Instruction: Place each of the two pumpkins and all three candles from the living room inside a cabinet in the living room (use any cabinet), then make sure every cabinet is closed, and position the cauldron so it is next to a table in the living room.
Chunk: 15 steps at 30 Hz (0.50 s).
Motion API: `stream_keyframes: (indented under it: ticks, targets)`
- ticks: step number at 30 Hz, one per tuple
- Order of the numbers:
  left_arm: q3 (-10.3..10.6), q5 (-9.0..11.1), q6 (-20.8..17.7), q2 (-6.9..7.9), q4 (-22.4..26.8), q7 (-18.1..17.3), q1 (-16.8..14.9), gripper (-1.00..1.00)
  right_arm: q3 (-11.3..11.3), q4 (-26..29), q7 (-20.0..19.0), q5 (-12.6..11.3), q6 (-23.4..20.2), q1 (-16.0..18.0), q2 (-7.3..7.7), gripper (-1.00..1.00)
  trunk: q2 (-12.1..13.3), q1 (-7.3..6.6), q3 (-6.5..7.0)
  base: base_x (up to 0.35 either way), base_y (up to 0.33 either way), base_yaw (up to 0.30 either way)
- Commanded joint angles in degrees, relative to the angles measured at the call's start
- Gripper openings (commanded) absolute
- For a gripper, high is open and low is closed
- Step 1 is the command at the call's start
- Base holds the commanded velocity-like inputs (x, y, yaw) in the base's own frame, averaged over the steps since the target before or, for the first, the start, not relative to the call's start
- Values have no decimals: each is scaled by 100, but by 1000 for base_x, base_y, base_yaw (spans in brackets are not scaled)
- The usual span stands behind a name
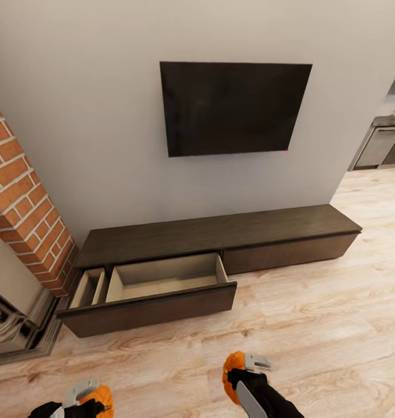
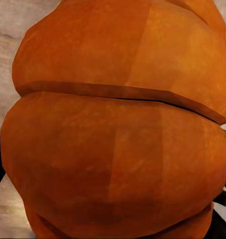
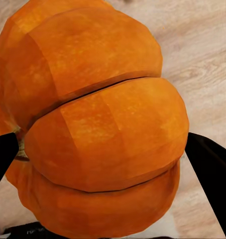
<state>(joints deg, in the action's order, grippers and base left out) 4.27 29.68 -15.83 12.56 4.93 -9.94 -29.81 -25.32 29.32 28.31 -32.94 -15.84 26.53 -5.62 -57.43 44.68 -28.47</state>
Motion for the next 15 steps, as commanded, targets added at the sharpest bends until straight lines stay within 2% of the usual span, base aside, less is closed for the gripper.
stream_keyframes:
  ticks: [1,3,6,8,9,12,15]
  targets:
    - [-14,-10,-339,22,120,0,-18,-100,15,303,50,15,-326,-1,1,-100,42,-23,18,0,0,0]
    - [-17,-11,-1126,126,577,1,-43,-100,36,1032,234,1,-1061,0,5,-100,122,-67,54,0,0,0]
    - [-48,-3,-2589,328,1671,1,-56,-100,214,2183,511,-22,-2140,0,-3,-100,242,-132,108,0,0,0]
    - [-60,7,-3470,447,2511,1,-58,-100,402,2753,582,-38,-2614,-4,-13,-100,322,-176,144,0,0,0]
    - [-60,23,-3794,502,2894,-2,-59,-100,456,2980,600,-41,-2792,-6,-20,-100,363,-198,162,0,0,0]
    - [-65,83,-4253,592,3764,-7,-54,-100,534,3660,628,-45,-3453,-7,-107,-100,483,-264,216,0,0,0]
    - [-63,170,-4363,614,4128,-8,-52,-100,550,4121,623,-41,-3939,-8,-223,-100,603,-330,270,0,0,0]
